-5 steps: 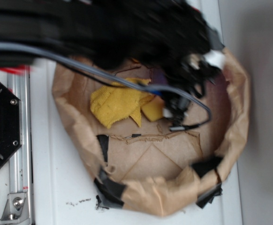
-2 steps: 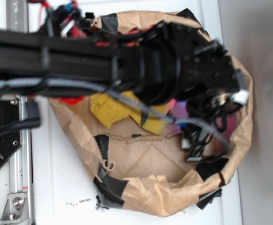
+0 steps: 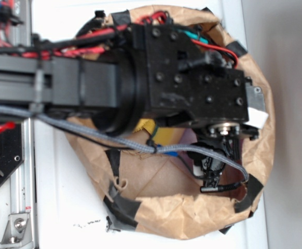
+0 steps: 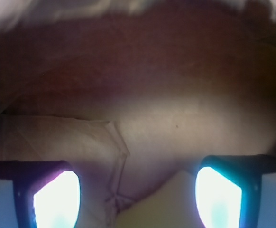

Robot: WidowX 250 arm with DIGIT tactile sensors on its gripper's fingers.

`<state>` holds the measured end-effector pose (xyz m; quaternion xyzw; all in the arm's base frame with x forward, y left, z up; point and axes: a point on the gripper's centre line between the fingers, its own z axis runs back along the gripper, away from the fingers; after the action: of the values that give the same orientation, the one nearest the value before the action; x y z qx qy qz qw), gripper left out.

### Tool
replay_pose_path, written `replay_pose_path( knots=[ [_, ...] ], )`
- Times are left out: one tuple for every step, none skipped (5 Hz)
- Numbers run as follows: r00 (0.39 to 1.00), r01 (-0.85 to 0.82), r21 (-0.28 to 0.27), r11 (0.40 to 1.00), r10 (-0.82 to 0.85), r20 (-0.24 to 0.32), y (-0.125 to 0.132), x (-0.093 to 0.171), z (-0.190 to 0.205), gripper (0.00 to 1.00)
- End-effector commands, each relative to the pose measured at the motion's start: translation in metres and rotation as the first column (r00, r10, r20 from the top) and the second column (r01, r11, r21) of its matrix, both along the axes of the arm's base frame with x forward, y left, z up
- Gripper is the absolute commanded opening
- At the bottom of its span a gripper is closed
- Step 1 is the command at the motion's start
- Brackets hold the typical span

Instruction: Grab the green sponge.

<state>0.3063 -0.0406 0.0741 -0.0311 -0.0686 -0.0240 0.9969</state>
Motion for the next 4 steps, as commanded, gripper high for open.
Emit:
replay_pose_path(
  knots=[
    [0.981, -0.194, -0.007, 0.981, 0.194, -0.028, -0.001, -0.006, 0.013, 1.00],
    [0.984, -0.174, 0.042, 0.984, 0.176, -0.037, 0.003, -0.022, 0.005, 1.00],
    [0.987, -0.157, 0.061, 0.986, 0.159, -0.031, 0.007, -0.027, 0.001, 1.00],
    [0.988, -0.151, 0.059, 0.987, 0.153, -0.031, 0.009, -0.029, 0.002, 1.00]
  ],
)
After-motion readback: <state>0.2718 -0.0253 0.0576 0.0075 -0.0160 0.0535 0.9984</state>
